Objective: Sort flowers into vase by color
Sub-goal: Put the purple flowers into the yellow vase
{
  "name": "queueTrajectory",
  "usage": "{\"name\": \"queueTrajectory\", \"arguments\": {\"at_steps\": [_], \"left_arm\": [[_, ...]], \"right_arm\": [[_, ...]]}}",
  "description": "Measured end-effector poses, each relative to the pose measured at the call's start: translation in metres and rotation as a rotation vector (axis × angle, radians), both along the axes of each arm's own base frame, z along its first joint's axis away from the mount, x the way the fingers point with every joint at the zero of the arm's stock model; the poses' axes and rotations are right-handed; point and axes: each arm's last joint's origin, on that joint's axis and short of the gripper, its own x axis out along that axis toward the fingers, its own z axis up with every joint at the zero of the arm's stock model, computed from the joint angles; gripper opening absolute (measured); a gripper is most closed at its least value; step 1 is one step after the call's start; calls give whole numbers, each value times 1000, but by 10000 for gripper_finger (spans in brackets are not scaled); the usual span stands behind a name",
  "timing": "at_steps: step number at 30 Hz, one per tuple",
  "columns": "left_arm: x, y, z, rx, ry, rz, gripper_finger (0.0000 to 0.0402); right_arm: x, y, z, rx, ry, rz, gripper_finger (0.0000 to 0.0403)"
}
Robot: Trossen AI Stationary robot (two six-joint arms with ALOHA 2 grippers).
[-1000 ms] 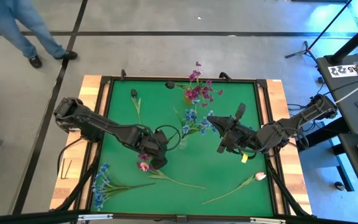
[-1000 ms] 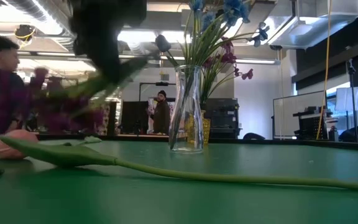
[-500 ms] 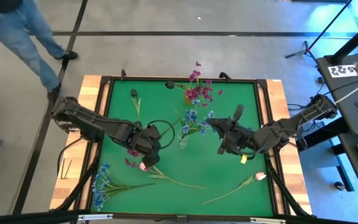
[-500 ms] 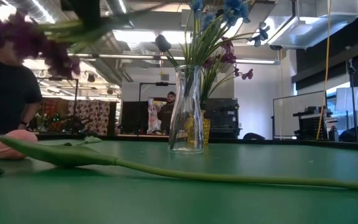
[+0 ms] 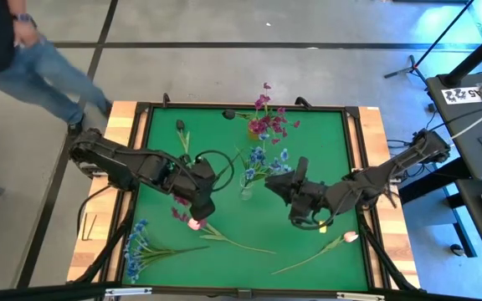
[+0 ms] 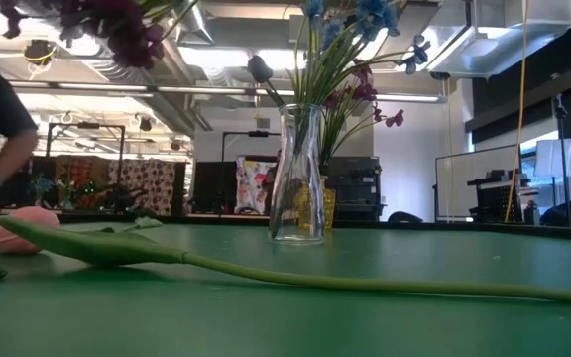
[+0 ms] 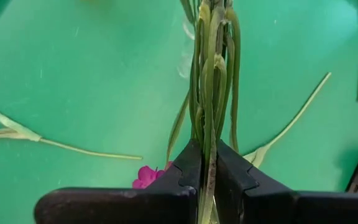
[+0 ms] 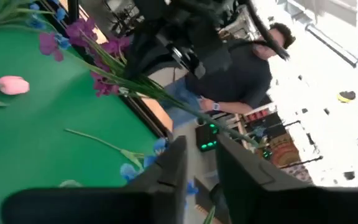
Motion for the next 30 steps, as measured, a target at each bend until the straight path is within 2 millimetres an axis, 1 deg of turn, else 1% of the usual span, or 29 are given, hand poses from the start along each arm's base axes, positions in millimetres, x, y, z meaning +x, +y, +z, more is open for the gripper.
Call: {"name": "queueTrajectory", "arguments": {"at_steps": [5,10,16,20,23,30], "left_arm": [[3,4,4,-12,-26,-6,18],[8,6,5,-48,-51,-23,18],[16,2,10,-95,-128,-103,18],[18,1,11,-107,-146,-132,18],[18,1,11,-96,-146,-126,18],[18,6,10,-62,-142,-98,18]], "right_arm": [[16,3,-7,-69,-14,-5,146],[32,1,-17,-136,0,1,173],[50,-6,-30,-195,28,-23,179],[58,-5,-36,-227,28,-18,179],[60,-3,-39,-250,35,-10,179],[60,-3,-38,-245,32,-2,179]]}}
